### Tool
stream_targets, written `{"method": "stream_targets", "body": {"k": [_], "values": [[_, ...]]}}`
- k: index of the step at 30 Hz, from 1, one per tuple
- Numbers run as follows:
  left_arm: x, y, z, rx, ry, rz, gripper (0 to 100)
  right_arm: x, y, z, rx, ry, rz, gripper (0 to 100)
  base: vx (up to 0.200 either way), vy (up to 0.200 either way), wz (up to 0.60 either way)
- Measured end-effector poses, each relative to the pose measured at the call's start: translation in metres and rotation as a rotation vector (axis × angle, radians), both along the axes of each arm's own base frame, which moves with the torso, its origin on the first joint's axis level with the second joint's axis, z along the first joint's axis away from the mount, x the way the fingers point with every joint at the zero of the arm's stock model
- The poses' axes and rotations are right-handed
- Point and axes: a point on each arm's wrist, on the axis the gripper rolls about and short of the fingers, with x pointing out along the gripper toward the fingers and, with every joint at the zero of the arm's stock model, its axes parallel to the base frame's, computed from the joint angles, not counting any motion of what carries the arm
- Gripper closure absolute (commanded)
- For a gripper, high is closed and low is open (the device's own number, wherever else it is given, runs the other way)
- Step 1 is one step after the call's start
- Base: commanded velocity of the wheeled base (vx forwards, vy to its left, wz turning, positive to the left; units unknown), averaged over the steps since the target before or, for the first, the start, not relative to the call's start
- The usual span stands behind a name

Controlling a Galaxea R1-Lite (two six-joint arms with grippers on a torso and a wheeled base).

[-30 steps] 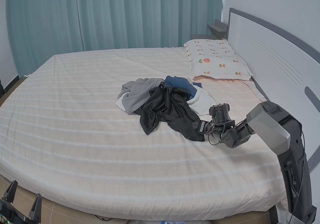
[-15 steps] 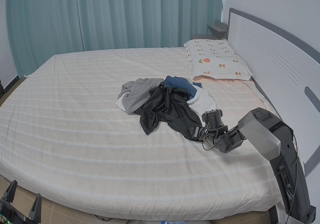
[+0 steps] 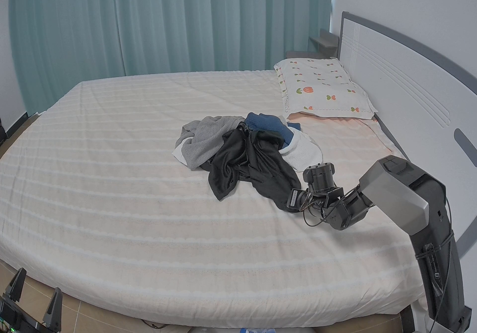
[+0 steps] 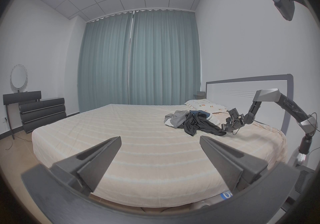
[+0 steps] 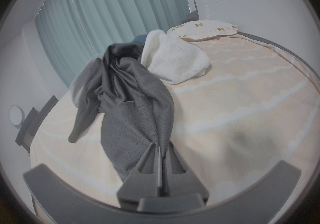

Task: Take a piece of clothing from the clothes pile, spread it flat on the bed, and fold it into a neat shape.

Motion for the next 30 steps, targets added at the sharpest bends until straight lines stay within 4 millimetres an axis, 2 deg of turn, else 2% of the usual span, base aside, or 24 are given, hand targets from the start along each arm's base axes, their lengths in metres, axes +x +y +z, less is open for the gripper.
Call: {"method": "stream_targets", "body": {"k": [5,10,23,30], "values": [[0.0,0.0,0.0,0.0,-0.001,-0.001,0,-0.017,-0.006,0.017,0.069,0.002,0.041,100,0.0,0.0,0.0],[0.0,0.0,0.0,0.0,-0.001,0.0,0,-0.047,-0.014,0.044,0.173,0.028,0.094,100,0.0,0.0,0.0],[0.0,0.0,0.0,0.001,0.0,-0.002,0,-0.144,-0.025,0.167,0.474,-0.057,0.216,100,0.0,0.0,0.0],[0.0,0.0,0.001,0.021,-0.008,-0.008,0,-0.194,-0.037,0.219,0.562,-0.166,0.29,100,0.0,0.0,0.0]]}}
